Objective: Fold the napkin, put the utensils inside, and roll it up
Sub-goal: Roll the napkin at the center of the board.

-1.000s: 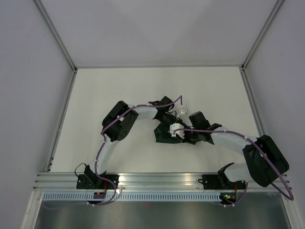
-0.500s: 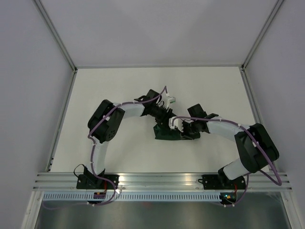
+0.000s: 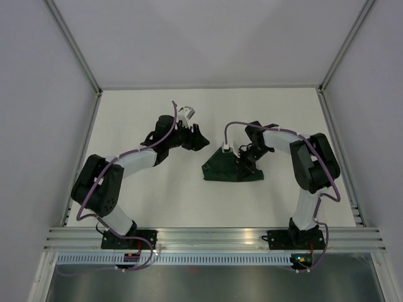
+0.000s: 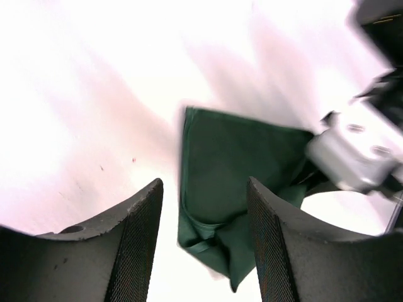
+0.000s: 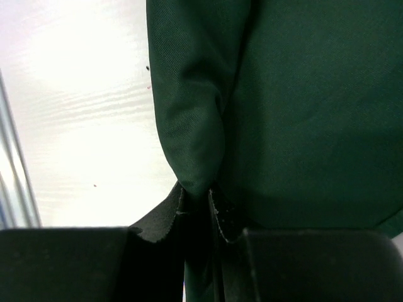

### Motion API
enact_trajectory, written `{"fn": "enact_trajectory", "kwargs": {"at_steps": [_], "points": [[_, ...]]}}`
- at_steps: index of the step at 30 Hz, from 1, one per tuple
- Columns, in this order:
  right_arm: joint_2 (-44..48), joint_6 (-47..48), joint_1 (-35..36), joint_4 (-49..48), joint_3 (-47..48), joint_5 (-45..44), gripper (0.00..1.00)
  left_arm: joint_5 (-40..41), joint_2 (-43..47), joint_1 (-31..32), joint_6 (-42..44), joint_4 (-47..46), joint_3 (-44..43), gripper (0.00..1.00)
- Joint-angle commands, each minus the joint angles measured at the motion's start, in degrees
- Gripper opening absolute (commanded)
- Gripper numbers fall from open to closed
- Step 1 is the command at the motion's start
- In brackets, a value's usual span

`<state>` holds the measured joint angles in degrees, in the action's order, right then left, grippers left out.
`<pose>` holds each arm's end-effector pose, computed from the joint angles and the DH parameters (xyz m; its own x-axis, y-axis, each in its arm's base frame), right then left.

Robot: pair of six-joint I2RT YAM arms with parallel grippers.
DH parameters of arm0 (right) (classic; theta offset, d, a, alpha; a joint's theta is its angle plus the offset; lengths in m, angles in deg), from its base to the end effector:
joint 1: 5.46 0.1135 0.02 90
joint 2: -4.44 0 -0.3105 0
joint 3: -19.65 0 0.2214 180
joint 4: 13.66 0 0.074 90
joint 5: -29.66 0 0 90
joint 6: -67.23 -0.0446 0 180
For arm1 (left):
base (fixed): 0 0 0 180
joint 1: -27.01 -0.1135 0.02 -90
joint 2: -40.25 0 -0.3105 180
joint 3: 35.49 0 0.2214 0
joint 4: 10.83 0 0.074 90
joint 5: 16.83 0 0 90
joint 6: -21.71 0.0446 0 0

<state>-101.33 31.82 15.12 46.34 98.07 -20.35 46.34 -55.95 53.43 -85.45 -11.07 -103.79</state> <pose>0.2764 0.1344 0.2025 -0.2997 -0.7795 -0.5500 -0.9344 0.1234 0.3343 0.3045 -0.1738 0.2658 -0.6200 0.0141 -0.7845 0.5988 0.6546 -0.4615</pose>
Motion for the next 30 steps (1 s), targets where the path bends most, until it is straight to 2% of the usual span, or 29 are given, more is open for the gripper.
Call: {"fn": "enact_trajectory", "kwargs": {"at_steps": [1,6,11,16,18,20,21,28,29,30], "points": [[-9.77,3.60,-1.33,9.33,6.61,-0.88,0.02,6.34,7.33,1.35,-1.13,-12.13,3.87,0.61],[-18.05,3.24,-2.47,16.54,15.25,0.18,0.02,14.95,17.44,4.69,6.78,-17.69,12.66,0.62],[-24.91,2.02,-2.82,19.71,21.85,-0.44,0.02,25.92,20.97,15.49,24.00,-16.74,15.49,0.66],[-29.39,1.22,-3.09,21.64,26.24,-1.05,0.02,31.92,16.42,26.47,38.49,-12.16,13.82,0.67],[-30.45,0.61,-3.09,21.82,27.38,-1.58,0.02,33.33,13.77,28.77,42.20,-10.85,12.68,0.67],[-31.15,-0.35,-3.09,21.82,28.09,-2.37,0.02,33.86,9.82,31.85,47.21,-11.71,12.32,0.68],[-31.94,-0.27,-3.09,22.61,28.96,-2.63,0.02,34.21,4.41,34.82,52.10,-12.15,10.93,0.70],[-32.21,-0.27,-3.26,22.88,28.97,-2.81,0.02,34.13,-4.16,36.34,57.24,-17.43,9.07,0.77],[-32.21,-0.27,-3.26,22.96,28.97,-2.72,0.02,33.78,-4.78,36.34,57.25,-17.69,8.37,0.83],[-32.21,-0.10,-3.26,23.14,28.97,-2.72,0.02,33.42,-6.35,36.34,57.25,-17.70,8.02,0.83]]}}
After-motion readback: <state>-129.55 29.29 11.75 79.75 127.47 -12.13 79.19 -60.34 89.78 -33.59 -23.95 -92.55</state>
